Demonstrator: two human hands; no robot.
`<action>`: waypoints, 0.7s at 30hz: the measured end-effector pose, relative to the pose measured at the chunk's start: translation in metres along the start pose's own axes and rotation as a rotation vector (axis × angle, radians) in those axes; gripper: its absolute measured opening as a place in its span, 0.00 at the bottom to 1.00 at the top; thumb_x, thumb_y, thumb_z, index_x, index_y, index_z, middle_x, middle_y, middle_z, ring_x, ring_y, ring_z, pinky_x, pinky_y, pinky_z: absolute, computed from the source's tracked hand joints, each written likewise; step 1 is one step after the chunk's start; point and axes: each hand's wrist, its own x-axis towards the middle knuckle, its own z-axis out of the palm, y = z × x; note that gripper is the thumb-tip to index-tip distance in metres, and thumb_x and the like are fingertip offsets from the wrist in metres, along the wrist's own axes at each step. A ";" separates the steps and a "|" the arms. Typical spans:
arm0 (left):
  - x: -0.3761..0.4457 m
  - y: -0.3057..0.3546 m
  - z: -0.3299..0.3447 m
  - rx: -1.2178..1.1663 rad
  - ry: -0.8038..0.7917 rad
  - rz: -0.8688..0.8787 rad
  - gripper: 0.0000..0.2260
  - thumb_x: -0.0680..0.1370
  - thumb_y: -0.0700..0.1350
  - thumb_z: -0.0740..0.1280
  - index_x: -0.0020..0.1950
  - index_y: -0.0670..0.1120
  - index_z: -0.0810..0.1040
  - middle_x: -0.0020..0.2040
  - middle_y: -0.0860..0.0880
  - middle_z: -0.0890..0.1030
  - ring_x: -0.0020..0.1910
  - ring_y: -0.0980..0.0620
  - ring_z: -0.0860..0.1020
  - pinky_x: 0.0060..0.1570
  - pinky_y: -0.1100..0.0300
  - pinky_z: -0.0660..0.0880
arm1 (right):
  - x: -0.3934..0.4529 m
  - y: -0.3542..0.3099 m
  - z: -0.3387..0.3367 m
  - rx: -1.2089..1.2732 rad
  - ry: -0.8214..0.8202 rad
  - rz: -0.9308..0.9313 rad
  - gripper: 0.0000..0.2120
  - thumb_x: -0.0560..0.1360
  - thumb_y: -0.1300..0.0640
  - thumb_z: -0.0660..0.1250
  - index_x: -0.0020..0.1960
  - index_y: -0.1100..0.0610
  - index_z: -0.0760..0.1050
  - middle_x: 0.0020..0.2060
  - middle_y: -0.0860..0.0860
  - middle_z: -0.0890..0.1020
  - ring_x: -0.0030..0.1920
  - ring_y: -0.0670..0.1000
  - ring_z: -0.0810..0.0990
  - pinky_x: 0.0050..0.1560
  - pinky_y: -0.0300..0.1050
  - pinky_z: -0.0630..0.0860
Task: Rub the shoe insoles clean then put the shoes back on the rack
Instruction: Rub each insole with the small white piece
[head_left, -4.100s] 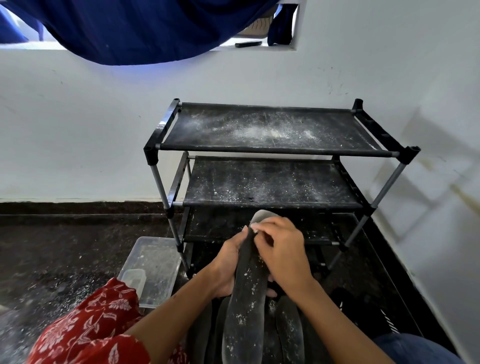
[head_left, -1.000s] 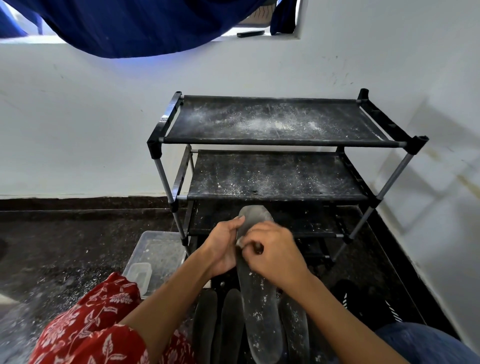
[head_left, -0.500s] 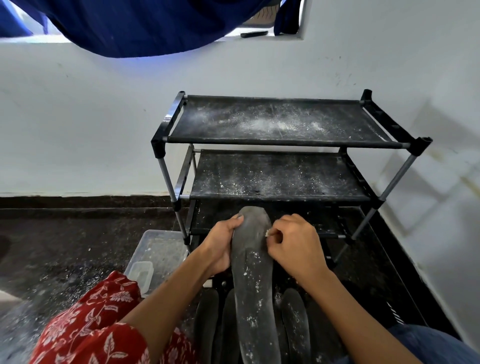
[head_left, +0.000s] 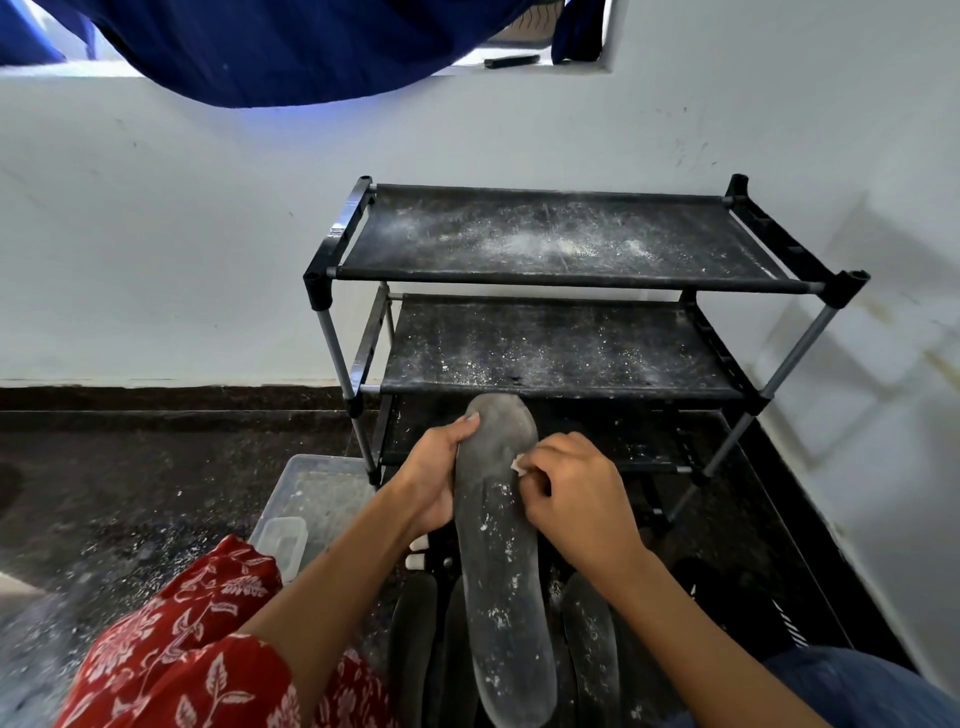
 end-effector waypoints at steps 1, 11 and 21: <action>-0.001 0.002 0.001 0.004 0.007 -0.014 0.17 0.81 0.49 0.56 0.58 0.38 0.76 0.43 0.41 0.84 0.40 0.47 0.82 0.39 0.56 0.79 | -0.001 -0.001 0.001 0.022 0.057 -0.020 0.05 0.67 0.63 0.68 0.41 0.58 0.82 0.37 0.48 0.81 0.39 0.48 0.78 0.38 0.41 0.77; -0.006 0.003 0.003 0.059 -0.094 -0.104 0.19 0.80 0.52 0.59 0.56 0.38 0.79 0.45 0.42 0.83 0.42 0.47 0.82 0.46 0.55 0.79 | -0.001 0.003 0.009 -0.002 0.083 -0.062 0.08 0.70 0.65 0.69 0.48 0.58 0.82 0.42 0.49 0.82 0.40 0.51 0.80 0.35 0.46 0.80; -0.001 -0.006 0.003 0.060 -0.068 -0.049 0.15 0.82 0.47 0.57 0.51 0.39 0.78 0.38 0.43 0.83 0.36 0.50 0.82 0.41 0.56 0.80 | 0.005 0.003 -0.001 0.145 0.048 -0.026 0.10 0.75 0.62 0.66 0.54 0.58 0.81 0.49 0.50 0.83 0.50 0.48 0.81 0.52 0.43 0.79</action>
